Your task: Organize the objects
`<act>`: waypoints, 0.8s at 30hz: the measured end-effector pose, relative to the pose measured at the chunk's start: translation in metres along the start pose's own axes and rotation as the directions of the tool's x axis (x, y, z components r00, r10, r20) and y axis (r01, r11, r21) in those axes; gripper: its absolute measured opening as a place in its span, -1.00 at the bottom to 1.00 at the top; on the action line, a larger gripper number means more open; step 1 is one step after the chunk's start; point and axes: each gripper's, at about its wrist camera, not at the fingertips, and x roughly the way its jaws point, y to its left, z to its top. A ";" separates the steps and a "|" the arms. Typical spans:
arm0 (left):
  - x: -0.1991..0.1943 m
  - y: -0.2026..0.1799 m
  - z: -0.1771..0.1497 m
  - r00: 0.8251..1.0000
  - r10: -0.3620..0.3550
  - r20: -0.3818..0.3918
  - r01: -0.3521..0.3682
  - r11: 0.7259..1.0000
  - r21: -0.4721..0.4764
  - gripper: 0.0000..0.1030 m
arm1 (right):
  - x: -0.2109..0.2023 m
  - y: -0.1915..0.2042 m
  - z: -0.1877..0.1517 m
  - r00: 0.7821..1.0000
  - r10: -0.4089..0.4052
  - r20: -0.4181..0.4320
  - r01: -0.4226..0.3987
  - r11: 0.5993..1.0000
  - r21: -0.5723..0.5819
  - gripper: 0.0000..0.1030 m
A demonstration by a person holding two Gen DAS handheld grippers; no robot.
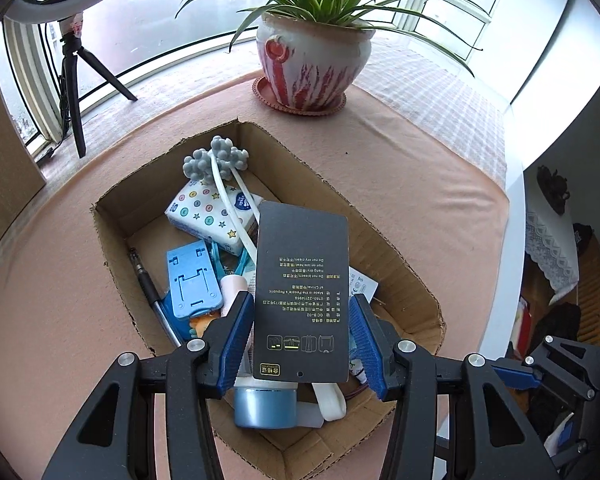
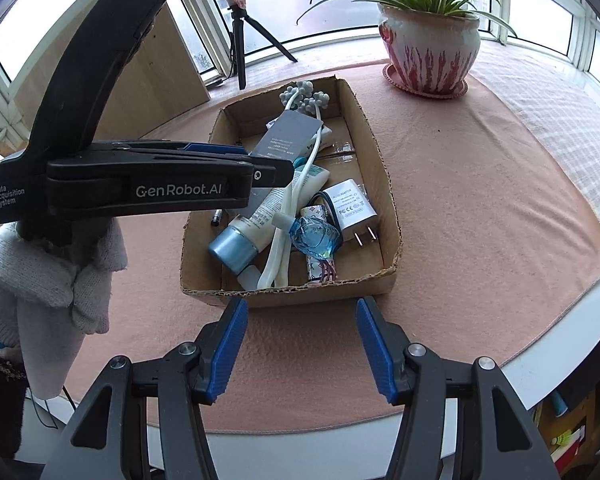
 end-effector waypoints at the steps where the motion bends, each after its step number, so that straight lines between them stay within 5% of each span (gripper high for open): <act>1: 0.000 -0.002 0.000 1.000 0.001 -0.001 -0.001 1.000 0.004 0.04 | 0.000 -0.001 0.000 1.000 0.000 -0.001 0.000 1.000 0.002 0.02; 3: 0.001 -0.004 0.001 1.000 0.005 -0.002 -0.005 1.000 0.009 0.05 | 0.000 -0.003 0.000 1.000 0.000 -0.002 0.000 1.000 0.004 0.02; 6: -0.001 -0.004 0.001 1.000 0.025 0.011 -0.025 1.000 0.001 0.43 | -0.001 -0.004 0.000 1.000 -0.001 0.000 0.001 1.000 0.004 0.02; 24: -0.054 0.050 -0.045 0.993 0.106 0.058 -0.099 0.989 -0.114 0.44 | 0.001 0.033 -0.001 1.000 0.020 -0.008 -0.020 0.999 -0.047 0.02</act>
